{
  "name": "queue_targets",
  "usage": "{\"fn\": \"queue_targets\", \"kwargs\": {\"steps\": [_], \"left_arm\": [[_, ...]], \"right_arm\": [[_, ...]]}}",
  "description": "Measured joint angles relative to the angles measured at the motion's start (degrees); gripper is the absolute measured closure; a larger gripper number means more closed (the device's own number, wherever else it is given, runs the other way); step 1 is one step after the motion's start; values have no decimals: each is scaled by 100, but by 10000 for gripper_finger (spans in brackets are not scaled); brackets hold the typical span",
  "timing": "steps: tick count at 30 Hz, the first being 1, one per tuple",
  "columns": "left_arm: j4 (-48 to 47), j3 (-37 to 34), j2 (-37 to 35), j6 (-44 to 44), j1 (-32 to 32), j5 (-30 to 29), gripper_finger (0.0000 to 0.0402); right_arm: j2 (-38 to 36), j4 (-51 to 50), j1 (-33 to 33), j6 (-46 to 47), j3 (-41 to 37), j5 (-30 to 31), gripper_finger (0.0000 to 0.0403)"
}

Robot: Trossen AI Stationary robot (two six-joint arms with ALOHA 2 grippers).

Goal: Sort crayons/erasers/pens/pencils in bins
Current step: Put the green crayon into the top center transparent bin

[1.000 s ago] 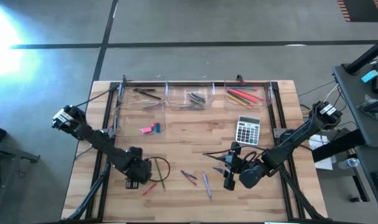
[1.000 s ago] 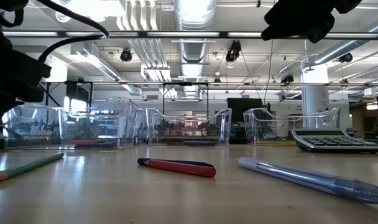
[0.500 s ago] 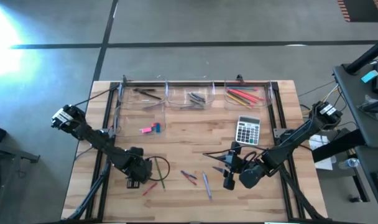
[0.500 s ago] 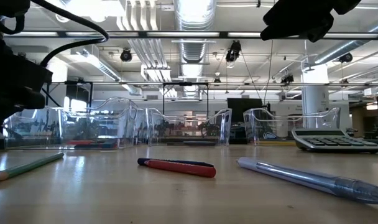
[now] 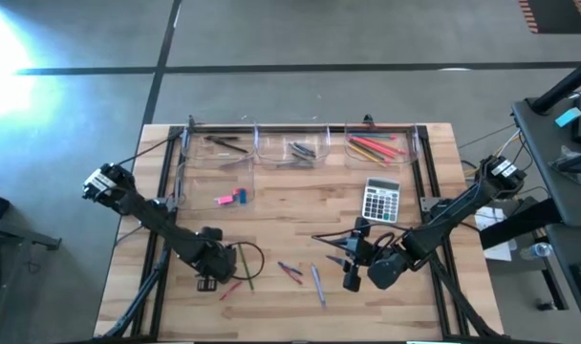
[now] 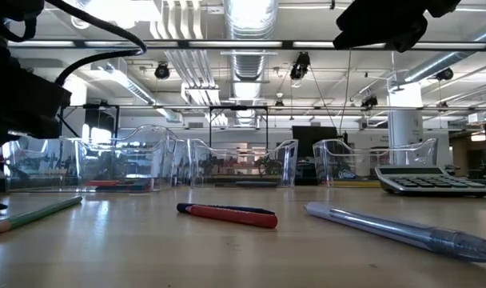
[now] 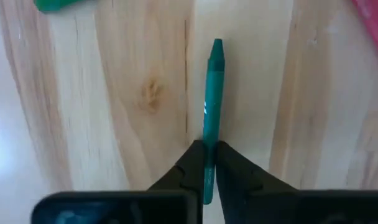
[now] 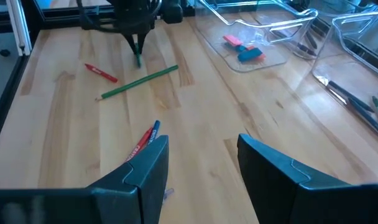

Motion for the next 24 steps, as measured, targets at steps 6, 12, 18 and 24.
{"fn": "queue_targets", "kwargs": {"steps": [6,12,18,24], "left_arm": [[-1277,586,-621,37,84,-343,395],[-2060,1244,-1315,542,344,-1161,399],[-1912,1955,-1720,2067,1245,-2270,400],[-100,2237,-1686,4483,2933,-1936,400]], "right_arm": [[2,9,-11,0,-2,118,223],[2,44,-11,-72,-4,195,223],[2,42,-11,-105,-4,303,223],[2,42,-11,-99,-2,347,223]]}}
